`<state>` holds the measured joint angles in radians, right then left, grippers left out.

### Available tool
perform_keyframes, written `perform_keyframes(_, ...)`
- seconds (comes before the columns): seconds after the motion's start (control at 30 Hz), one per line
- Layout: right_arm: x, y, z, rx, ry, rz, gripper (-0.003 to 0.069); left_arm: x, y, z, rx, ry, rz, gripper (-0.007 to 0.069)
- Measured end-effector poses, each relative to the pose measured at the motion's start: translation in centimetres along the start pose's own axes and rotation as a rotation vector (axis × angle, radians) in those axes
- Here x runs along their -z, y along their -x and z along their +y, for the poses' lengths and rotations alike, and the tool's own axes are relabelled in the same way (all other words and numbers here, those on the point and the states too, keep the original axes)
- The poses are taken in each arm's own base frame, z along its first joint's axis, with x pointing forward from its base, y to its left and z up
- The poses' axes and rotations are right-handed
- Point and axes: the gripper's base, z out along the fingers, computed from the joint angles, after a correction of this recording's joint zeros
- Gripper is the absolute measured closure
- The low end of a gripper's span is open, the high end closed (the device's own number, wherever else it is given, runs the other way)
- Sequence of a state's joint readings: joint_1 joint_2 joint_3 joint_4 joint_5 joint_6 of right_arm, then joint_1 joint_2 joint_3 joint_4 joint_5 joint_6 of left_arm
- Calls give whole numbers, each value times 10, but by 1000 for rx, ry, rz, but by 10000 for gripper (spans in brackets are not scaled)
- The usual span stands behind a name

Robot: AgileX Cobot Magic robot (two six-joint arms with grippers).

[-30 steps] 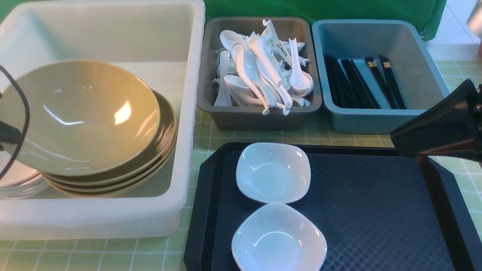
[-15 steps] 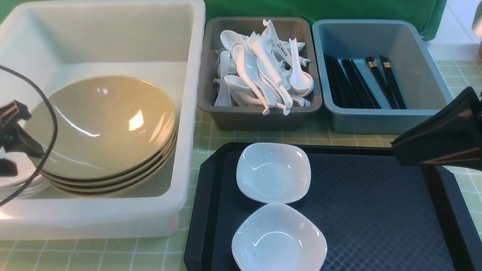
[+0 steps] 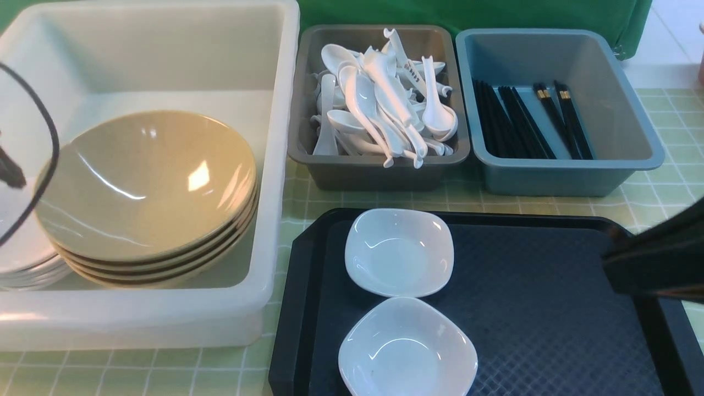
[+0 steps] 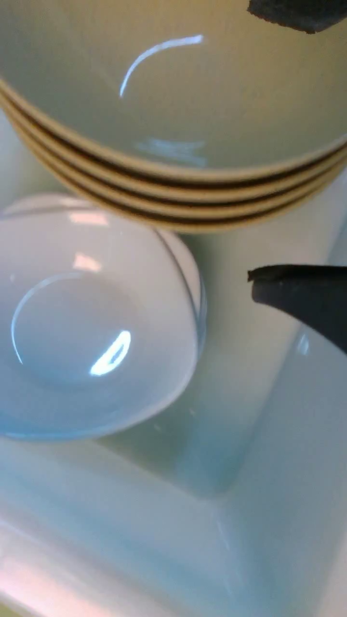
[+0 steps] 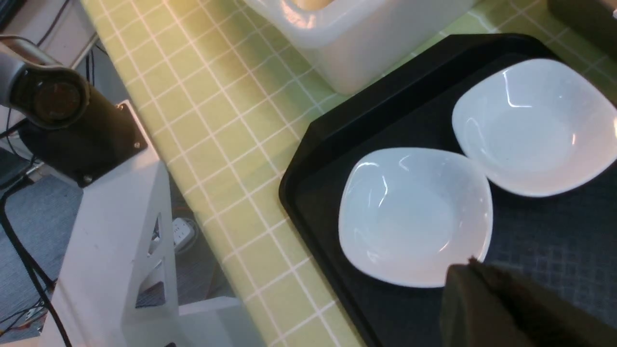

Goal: On green table put chopsticks spoon bowls plates into blue grey white boxes.
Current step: 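Place the tan bowl onto the bowl stack in the left bin with the left gripper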

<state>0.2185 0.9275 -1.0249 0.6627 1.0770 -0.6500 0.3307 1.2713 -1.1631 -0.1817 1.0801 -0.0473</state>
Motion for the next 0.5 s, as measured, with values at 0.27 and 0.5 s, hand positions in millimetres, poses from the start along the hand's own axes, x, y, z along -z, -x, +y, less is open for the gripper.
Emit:
perform_keyframes(0.27, -7, -20, 2, -38, 3, 19, 610, 47, -69, -100, -572, -508, -41, 43)
perform_keyframes(0.5, -35, -28, -22, -288, -42, 10, 591, 45, -122, -146, -945, -756, -5, 153)
